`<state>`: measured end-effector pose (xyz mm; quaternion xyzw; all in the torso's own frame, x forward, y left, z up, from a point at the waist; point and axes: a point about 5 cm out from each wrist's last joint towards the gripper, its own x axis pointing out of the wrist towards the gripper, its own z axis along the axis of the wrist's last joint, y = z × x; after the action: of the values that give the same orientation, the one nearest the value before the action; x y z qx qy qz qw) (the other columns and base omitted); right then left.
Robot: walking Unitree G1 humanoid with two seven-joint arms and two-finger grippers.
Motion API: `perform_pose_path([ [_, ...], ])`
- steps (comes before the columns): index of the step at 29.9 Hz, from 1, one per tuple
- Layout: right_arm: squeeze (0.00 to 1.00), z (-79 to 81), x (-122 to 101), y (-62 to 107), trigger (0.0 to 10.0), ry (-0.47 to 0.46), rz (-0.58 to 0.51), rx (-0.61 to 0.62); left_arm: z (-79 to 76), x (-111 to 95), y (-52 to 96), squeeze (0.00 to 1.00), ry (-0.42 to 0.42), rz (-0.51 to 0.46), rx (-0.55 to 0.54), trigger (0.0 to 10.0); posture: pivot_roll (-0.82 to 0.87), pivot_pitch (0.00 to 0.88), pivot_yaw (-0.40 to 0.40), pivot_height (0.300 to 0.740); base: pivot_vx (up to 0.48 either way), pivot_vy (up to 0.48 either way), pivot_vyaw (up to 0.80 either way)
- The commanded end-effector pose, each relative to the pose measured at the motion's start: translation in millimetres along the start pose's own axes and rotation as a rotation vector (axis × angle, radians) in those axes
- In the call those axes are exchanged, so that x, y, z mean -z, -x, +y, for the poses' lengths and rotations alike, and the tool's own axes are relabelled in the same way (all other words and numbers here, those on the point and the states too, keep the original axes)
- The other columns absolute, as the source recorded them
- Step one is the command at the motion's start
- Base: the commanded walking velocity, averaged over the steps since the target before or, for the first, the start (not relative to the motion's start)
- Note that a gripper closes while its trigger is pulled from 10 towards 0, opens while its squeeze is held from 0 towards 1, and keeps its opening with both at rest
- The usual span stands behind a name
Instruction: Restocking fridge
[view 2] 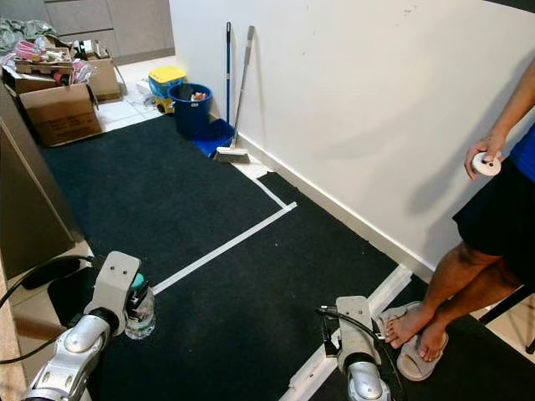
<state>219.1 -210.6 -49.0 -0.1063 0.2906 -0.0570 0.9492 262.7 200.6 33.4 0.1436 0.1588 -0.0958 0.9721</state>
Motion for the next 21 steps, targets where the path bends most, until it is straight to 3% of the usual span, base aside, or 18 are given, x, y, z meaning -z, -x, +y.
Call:
perform_pose_path([
  [1, 0.0, -2.2, -0.5, 0.4, 10.0, -0.018, -0.011, 0.016, -7.1, -3.2, -1.9, 0.0, -0.009, -0.013, 0.014, 10.0, 0.06, 0.0, -0.053, 0.74, 0.0, 0.0, 0.0],
  [21, 0.0, -1.8, 2.0, 1.2, 10.0, -0.015, 0.0, 0.015, -10.1, 0.7, -4.9, 0.0, -0.005, 0.008, 0.012, 10.0, 0.09, 0.0, -0.051, 0.74, 0.0, 0.0, 0.0],
])
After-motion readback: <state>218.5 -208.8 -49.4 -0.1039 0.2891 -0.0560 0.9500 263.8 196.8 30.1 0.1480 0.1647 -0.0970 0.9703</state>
